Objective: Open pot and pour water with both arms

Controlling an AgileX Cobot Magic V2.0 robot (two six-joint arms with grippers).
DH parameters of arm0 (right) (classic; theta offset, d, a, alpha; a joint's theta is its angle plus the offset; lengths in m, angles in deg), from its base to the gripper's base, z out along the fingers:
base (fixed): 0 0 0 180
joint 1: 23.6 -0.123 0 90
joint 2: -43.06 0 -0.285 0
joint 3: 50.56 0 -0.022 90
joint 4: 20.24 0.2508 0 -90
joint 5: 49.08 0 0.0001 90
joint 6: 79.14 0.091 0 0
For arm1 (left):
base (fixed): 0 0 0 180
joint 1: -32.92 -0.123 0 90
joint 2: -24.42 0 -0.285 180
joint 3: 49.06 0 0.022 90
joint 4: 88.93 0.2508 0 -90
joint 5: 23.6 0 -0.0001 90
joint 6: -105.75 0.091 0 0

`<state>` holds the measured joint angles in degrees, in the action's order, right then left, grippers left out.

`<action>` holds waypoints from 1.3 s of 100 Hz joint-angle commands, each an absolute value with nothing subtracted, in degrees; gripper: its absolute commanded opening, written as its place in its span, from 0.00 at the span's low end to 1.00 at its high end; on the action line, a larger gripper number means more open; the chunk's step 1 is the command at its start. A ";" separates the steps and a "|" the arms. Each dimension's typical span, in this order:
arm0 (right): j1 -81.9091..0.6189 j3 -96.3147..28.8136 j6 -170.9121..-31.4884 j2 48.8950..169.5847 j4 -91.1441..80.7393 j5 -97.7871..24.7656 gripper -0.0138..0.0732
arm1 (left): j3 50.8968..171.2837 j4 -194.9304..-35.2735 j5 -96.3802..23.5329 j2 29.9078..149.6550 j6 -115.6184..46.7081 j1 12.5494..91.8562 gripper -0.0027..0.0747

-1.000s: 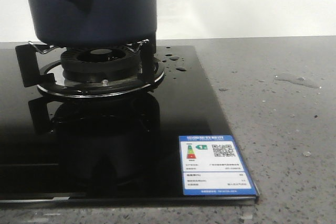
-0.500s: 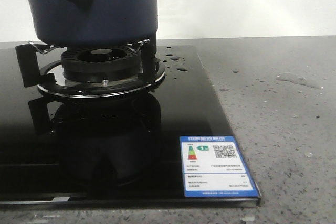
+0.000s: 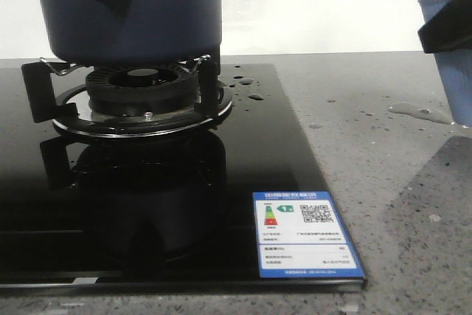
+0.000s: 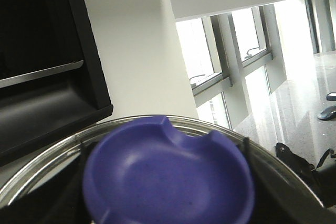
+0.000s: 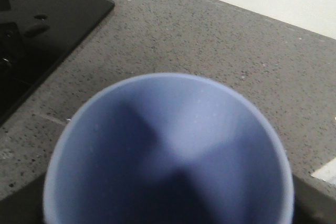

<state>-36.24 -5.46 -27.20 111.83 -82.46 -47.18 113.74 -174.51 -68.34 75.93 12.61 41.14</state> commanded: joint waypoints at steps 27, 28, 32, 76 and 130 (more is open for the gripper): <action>-35.68 -7.02 -26.94 110.05 -82.07 -51.44 0.91 | 115.32 -178.89 -66.06 75.87 12.16 41.21 0.46; -35.68 -7.02 -26.94 109.91 -82.07 -51.44 0.91 | 115.32 -178.89 -66.06 75.87 12.16 41.21 0.46; -35.68 -7.41 -26.94 109.48 -82.07 -51.60 0.91 | 115.28 -178.89 -66.06 75.87 12.16 41.21 0.46; -35.68 -16.79 -26.94 99.27 -82.43 -52.91 0.91 | 113.42 -180.63 -66.21 84.74 12.16 41.33 0.46; -35.68 -17.10 -24.48 86.85 -82.14 -58.40 0.08 | 113.42 -185.35 -70.10 105.06 24.96 44.26 0.40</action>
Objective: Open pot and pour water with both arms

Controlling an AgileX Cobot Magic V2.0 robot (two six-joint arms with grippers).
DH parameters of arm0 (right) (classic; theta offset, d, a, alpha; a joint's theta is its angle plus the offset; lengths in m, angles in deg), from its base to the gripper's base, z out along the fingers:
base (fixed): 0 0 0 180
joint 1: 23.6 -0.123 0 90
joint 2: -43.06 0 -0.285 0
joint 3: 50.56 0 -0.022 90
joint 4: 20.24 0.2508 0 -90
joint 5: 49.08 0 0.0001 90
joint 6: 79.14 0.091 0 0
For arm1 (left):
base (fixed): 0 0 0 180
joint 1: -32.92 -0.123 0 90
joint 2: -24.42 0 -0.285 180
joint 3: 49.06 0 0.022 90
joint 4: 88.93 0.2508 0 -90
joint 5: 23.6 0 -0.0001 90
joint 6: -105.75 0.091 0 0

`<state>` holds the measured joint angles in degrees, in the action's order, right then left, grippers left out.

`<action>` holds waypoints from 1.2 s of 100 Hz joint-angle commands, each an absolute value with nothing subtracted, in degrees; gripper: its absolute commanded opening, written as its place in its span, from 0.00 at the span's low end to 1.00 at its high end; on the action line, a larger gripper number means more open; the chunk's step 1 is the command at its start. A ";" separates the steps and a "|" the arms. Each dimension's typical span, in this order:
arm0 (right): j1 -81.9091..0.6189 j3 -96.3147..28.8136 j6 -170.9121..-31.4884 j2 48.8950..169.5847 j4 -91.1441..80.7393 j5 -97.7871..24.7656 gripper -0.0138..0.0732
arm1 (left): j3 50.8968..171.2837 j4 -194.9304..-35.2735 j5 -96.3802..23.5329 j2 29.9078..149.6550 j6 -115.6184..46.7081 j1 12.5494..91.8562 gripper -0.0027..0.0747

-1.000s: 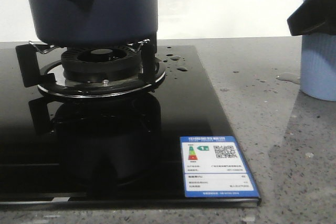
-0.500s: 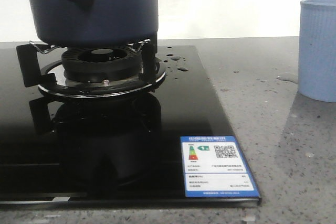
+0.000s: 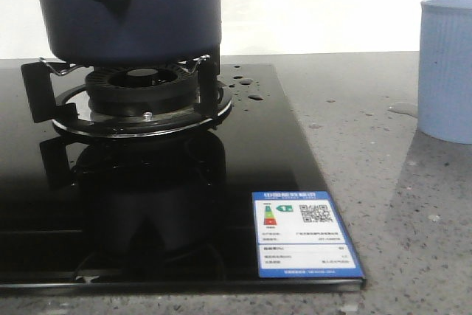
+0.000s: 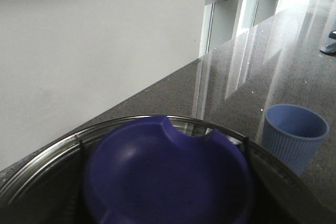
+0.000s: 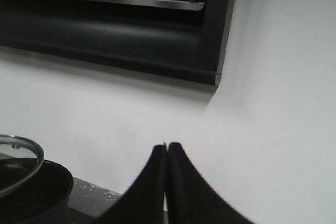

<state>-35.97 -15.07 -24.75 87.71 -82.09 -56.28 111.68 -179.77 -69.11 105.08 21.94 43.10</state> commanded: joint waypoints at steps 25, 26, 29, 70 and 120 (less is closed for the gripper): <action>-35.68 -17.10 -24.48 86.59 -82.14 -58.28 0.08 | 113.96 -190.12 -66.43 108.88 25.90 44.88 0.40; -35.68 -17.10 -24.48 86.59 -82.14 -58.28 0.08 | 114.12 -190.12 -66.43 109.09 25.90 44.88 0.40; -35.68 -17.10 -24.48 86.59 -82.14 -58.28 0.08 | 114.42 -189.98 -66.43 109.48 25.90 44.88 0.40; -35.68 -16.88 -24.48 86.59 -82.14 -58.28 0.08 | 116.04 -189.55 -66.71 112.05 25.90 44.88 0.40; -35.68 -15.57 -24.48 86.59 -82.14 -57.90 0.08 | 117.70 -190.05 -67.44 110.65 25.90 44.78 0.81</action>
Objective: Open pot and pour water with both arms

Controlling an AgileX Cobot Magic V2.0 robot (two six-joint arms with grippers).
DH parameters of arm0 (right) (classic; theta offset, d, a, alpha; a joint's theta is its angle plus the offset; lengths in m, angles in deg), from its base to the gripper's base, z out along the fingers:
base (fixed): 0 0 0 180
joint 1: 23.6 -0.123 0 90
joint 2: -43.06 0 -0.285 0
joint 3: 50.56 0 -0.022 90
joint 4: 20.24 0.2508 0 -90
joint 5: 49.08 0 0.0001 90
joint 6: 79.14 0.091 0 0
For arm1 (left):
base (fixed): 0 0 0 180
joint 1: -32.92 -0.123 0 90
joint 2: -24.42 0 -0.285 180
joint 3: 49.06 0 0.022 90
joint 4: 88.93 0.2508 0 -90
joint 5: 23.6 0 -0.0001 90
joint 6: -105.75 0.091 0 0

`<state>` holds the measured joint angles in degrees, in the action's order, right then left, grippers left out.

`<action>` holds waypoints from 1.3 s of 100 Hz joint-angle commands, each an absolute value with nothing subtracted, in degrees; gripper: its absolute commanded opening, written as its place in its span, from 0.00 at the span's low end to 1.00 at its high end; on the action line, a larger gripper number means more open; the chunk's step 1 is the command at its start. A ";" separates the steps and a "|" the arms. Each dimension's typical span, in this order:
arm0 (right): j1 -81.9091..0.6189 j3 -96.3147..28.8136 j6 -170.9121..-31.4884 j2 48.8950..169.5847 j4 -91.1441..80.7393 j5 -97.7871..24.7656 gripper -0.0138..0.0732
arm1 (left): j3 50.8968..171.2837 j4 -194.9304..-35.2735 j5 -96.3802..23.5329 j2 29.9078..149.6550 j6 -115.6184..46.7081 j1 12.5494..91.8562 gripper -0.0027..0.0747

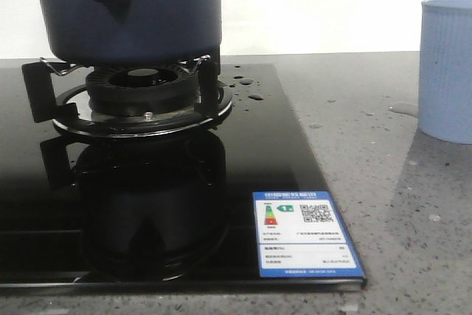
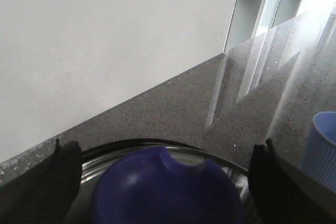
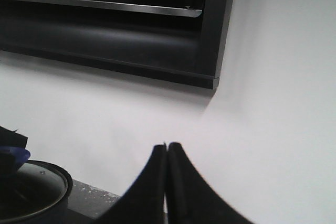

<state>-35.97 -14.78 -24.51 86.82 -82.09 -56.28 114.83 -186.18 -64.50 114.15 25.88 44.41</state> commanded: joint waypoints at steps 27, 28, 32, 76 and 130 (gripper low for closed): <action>-35.68 -11.11 -24.48 84.65 -82.14 -59.74 0.08 | 114.99 -187.96 -49.86 91.67 19.19 43.59 0.36; -35.68 -10.89 -24.48 84.32 -82.14 -59.98 0.08 | 114.67 -187.96 -49.26 91.01 19.19 43.59 0.35; -35.68 -9.41 -24.48 83.36 -82.14 -61.63 0.08 | 112.44 -187.96 -45.99 87.44 19.19 43.59 0.30; -35.68 9.20 -24.48 68.89 -82.14 -69.81 0.08 | 74.98 -184.65 -30.03 42.35 19.30 43.59 0.01; -35.68 10.60 -24.48 68.43 -82.14 -71.59 0.08 | 66.74 -186.21 -31.56 36.67 19.30 43.59 0.01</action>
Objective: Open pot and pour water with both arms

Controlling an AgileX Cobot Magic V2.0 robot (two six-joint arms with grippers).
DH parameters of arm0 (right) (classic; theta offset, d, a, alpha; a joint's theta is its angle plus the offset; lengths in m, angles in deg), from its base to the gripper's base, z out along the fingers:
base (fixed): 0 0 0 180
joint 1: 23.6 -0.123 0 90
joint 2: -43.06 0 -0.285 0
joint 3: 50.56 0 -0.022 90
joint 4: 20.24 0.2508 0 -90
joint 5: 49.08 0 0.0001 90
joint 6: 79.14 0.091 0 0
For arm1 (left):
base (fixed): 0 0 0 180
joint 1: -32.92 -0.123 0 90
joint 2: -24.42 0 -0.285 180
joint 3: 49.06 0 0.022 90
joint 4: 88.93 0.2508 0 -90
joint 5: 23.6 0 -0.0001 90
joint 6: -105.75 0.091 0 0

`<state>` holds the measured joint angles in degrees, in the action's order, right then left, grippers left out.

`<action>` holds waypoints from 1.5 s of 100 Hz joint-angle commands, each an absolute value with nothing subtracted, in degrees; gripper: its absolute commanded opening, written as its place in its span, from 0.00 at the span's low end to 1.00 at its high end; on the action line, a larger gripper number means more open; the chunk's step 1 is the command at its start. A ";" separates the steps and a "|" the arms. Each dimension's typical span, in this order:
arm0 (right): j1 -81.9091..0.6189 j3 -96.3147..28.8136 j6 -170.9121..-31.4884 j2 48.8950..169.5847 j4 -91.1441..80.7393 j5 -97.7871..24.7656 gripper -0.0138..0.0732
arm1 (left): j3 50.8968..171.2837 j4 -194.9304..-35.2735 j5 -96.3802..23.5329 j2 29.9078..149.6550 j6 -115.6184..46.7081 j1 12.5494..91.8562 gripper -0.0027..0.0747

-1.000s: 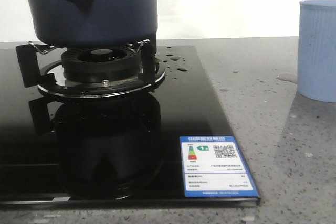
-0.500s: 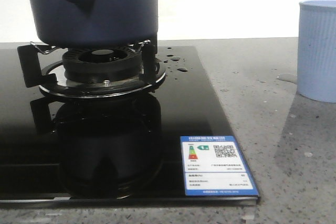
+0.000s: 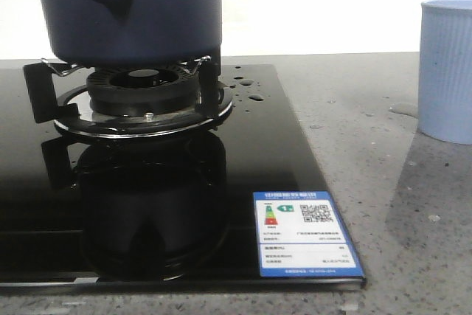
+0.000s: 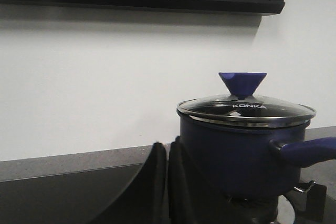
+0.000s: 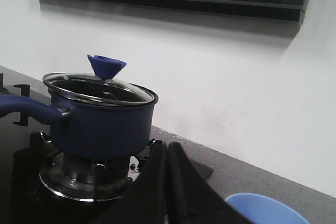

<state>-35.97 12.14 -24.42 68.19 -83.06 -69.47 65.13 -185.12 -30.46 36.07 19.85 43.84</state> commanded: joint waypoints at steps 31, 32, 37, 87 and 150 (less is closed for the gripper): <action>-35.68 10.60 -24.48 68.43 -82.14 -71.59 0.08 | 66.74 -185.33 -31.16 36.67 19.42 43.59 0.01; -35.68 10.60 -24.48 68.43 -82.14 -71.59 0.08 | 66.74 -185.31 -30.94 36.67 19.42 43.59 0.01; -35.68 10.60 -24.48 68.43 -82.14 -71.59 0.08 | 66.74 -185.23 -30.15 36.67 19.42 43.59 0.01; -35.68 10.60 -24.48 68.43 -82.14 -71.59 0.08 | 62.63 -77.19 -32.26 36.67 -82.51 43.59 0.01; -35.68 10.60 -24.48 68.43 -82.25 -71.59 0.08 | 51.47 -87.75 -38.61 30.49 -82.45 34.71 0.01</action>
